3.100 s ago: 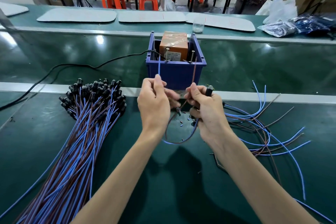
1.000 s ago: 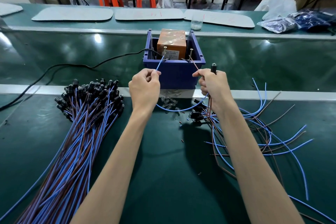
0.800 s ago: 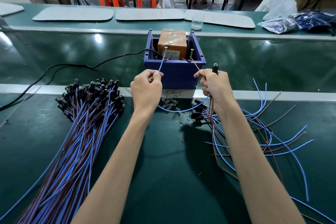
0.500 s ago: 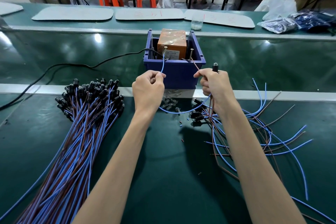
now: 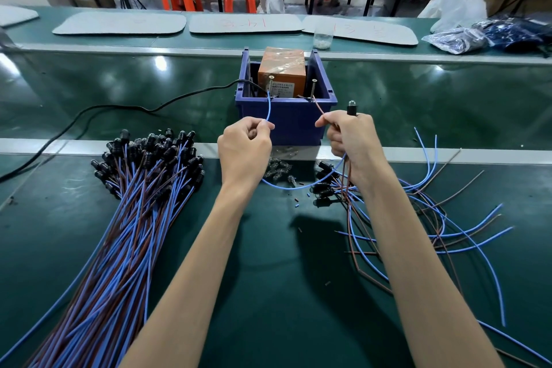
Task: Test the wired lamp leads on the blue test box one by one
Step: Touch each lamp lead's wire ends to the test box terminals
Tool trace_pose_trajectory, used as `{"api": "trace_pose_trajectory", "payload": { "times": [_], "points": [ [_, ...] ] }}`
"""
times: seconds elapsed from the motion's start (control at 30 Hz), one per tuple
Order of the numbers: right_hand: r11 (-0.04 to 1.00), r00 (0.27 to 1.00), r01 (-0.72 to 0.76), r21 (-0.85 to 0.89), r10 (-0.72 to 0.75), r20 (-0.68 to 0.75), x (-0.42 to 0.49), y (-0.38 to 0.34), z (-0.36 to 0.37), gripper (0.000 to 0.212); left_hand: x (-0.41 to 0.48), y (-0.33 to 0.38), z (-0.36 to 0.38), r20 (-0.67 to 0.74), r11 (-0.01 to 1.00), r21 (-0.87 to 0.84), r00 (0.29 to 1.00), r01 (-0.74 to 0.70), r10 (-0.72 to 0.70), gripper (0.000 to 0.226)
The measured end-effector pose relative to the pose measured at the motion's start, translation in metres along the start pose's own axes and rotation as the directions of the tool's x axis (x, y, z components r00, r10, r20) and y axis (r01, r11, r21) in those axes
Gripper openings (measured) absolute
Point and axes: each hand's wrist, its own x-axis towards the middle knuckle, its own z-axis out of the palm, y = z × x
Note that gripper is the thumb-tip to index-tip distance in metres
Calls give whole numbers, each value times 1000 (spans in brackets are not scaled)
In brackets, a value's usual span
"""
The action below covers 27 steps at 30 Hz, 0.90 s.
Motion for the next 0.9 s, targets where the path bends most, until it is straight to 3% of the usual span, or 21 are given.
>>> {"api": "trace_pose_trajectory", "payload": {
  "times": [0.9],
  "points": [
    [999, 1000, -11, -35, 12, 13, -5, -4, 3, 23, -4, 3, -2, 17, 1000, -15, 1000, 15, -15, 21]
  ]
}}
